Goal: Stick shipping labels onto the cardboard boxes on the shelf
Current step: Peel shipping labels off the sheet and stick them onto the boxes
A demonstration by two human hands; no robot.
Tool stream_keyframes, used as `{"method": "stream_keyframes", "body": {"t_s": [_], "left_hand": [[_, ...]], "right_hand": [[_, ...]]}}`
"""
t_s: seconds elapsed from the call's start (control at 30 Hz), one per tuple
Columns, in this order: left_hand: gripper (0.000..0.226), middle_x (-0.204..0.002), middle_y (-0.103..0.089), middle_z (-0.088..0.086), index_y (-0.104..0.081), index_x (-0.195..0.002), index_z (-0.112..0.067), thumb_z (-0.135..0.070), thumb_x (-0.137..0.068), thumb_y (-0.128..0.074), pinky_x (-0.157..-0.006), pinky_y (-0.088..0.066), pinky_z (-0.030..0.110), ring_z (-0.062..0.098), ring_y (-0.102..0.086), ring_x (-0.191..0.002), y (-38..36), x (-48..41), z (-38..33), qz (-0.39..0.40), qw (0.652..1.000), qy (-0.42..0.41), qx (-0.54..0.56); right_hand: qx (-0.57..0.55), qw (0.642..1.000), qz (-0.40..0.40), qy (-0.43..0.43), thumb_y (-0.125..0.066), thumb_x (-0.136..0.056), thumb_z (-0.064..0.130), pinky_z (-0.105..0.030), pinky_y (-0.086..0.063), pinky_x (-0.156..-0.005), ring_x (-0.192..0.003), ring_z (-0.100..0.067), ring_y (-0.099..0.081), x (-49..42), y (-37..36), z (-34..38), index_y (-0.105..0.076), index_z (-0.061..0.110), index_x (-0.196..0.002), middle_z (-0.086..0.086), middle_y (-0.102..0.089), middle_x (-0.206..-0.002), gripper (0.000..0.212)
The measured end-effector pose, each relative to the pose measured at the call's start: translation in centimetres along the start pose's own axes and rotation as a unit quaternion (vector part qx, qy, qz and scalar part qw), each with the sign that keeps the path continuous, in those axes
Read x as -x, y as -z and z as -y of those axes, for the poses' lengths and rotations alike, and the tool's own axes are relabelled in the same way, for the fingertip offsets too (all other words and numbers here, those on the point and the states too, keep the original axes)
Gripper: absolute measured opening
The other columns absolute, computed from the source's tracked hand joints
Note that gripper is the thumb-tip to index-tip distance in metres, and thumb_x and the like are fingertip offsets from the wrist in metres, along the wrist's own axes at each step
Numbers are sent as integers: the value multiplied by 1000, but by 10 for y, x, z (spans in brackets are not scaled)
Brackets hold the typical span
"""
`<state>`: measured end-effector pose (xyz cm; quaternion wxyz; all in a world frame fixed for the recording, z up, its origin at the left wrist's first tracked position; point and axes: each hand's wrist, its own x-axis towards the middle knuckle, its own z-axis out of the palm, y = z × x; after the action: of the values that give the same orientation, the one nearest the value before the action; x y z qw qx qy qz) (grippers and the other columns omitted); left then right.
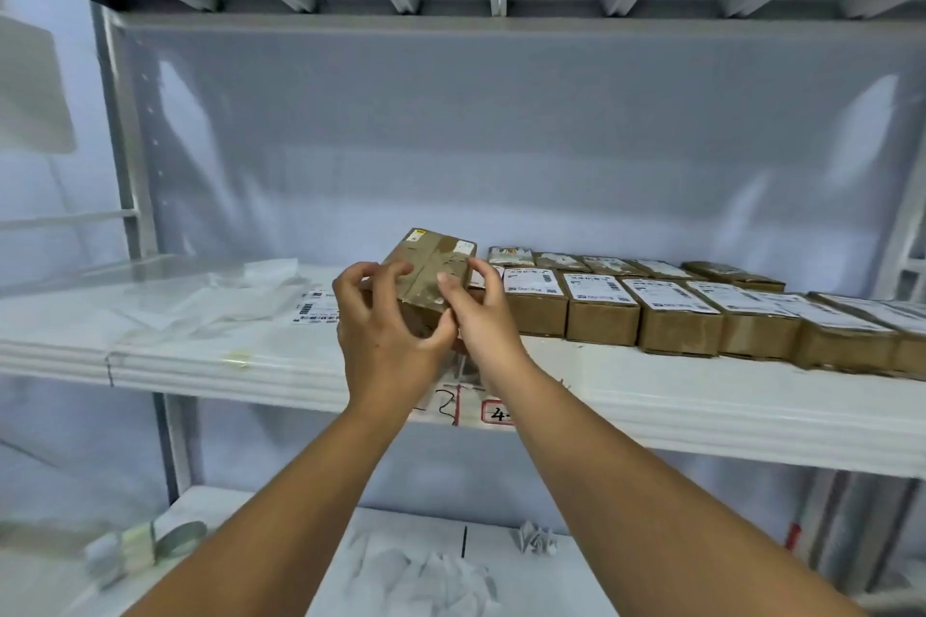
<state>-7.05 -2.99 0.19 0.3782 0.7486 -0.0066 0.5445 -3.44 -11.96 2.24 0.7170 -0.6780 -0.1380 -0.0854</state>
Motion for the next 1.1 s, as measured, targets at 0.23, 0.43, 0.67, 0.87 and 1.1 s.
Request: {"method": "stream_keyframes", "body": {"t_s": [0.23, 0.43, 0.67, 0.87, 1.1], "left_hand": [[65, -122, -36, 2, -56, -118, -16, -36, -63, -84, -97, -31, 20, 18, -41, -117, 2, 23, -9, 114, 990, 1, 77], [48, -114, -38, -6, -57, -110, -21, -31, -70, -80, -86, -27, 7, 5, -41, -106, 5, 17, -10, 154, 980, 75, 103], [40, -111, -41, -4, -60, -105, -16, -28, -72, -79, -75, -27, -2, 4, -43, -99, 4, 15, -1, 184, 975, 98, 80], [40, -106, -41, -7, -58, -101, -21, -36, -71, -78, -77, -32, 12, 5, -46, -94, 5, 11, 0, 205, 974, 88, 31], [38, -109, -41, -7, -56, -106, -19, -40, -77, -72, -77, -32, 15, 4, -45, -94, 8, 9, 3, 235, 969, 67, 28]], "right_hand": [[-51, 997, -32, -46, -59, -89, 21, -28, -48, -81, -105, -17, -59, 19, 40, 3, -50, 28, -128, -2, -60, -124, 41], [185, 981, -23, -46, -50, -90, 51, -36, -43, -96, -121, -21, -50, 21, 47, 8, -47, 20, -136, 0, -52, -137, 55], [276, 961, -14, 2, -51, -91, 48, -27, -43, -79, -102, -14, -54, 19, 44, 7, -60, 26, -120, 0, -56, -130, 37], [222, 975, -3, -15, -53, -95, 30, -23, -37, -81, -110, -15, -53, 17, 43, 9, -61, 20, -124, 1, -57, -132, 32], [224, 974, -26, -18, -54, -92, 32, -26, -38, -83, -97, -11, -50, 16, 37, 6, -62, 26, -121, 3, -59, -128, 31]]}}
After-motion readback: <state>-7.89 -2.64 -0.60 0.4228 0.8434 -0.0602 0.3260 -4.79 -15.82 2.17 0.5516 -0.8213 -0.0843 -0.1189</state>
